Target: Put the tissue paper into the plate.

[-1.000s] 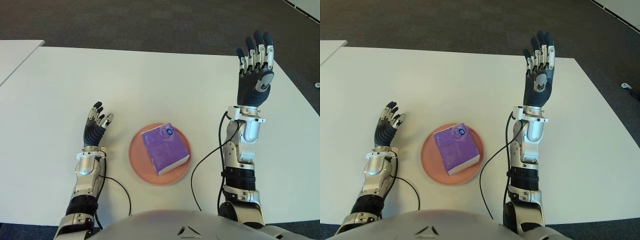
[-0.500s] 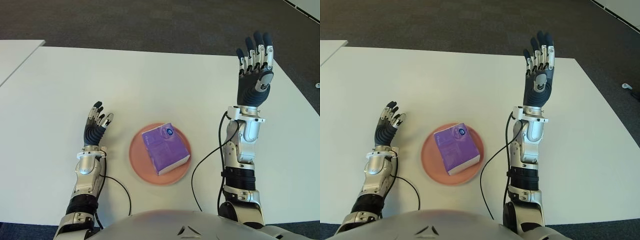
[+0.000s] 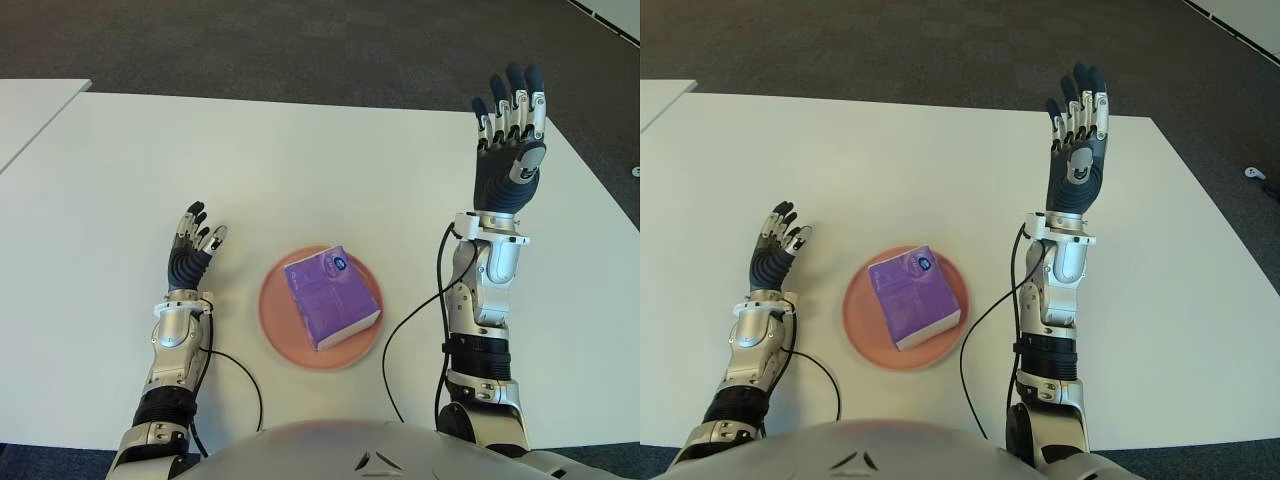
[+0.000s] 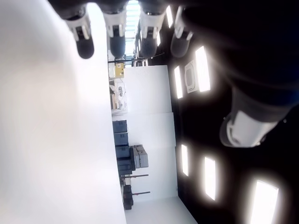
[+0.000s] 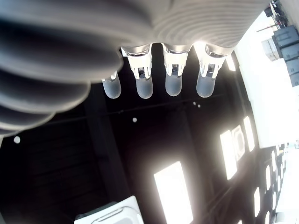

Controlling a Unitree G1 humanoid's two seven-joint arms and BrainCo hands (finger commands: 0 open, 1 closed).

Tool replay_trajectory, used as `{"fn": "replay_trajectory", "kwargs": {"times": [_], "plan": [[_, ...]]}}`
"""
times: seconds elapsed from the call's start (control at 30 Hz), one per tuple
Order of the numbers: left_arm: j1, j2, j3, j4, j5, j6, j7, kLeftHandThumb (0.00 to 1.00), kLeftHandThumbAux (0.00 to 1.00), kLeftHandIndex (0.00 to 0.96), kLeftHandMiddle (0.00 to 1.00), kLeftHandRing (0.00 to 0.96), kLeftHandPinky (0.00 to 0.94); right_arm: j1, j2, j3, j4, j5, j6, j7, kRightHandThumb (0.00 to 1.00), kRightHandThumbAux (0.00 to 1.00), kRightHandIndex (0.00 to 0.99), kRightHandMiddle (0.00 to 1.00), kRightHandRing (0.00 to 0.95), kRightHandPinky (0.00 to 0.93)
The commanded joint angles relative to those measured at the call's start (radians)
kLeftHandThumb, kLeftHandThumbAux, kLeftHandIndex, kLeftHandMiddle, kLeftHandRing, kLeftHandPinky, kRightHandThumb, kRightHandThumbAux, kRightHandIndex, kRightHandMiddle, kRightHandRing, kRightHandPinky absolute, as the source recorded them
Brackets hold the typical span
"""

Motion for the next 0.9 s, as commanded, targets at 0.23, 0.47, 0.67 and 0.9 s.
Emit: {"fn": "replay_trajectory", "kwargs": {"times": [0.23, 0.47, 0.67, 0.9], "plan": [[0.018, -0.006, -0.005, 0.011, 0.007, 0.039, 0.002, 0.000, 0.578, 0.000, 0.000, 0.000, 0.000, -0.002, 0.007, -0.002, 0.013, -0.003, 0.018, -0.001, 0.000, 0.388, 0.000, 0.000, 0.000, 0.000], [0.016, -0.003, -0.007, 0.002, 0.008, 0.050, 0.000, 0.000, 0.578, 0.000, 0.000, 0.000, 0.000, -0.003, 0.008, -0.001, 0.015, -0.005, 0.017, -0.002, 0.000, 0.388, 0.000, 0.000, 0.000, 0.000], [0.015, -0.004, -0.007, 0.000, 0.007, 0.060, 0.001, 0.000, 0.578, 0.000, 0.000, 0.000, 0.000, -0.002, 0.010, -0.001, 0.018, -0.006, 0.014, -0.001, 0.000, 0.388, 0.000, 0.000, 0.000, 0.000], [0.013, -0.005, -0.010, -0.006, 0.008, 0.064, 0.000, 0.000, 0.572, 0.000, 0.000, 0.000, 0.000, -0.003, 0.010, -0.002, 0.020, -0.006, 0.013, 0.001, 0.000, 0.388, 0.000, 0.000, 0.000, 0.000]]}}
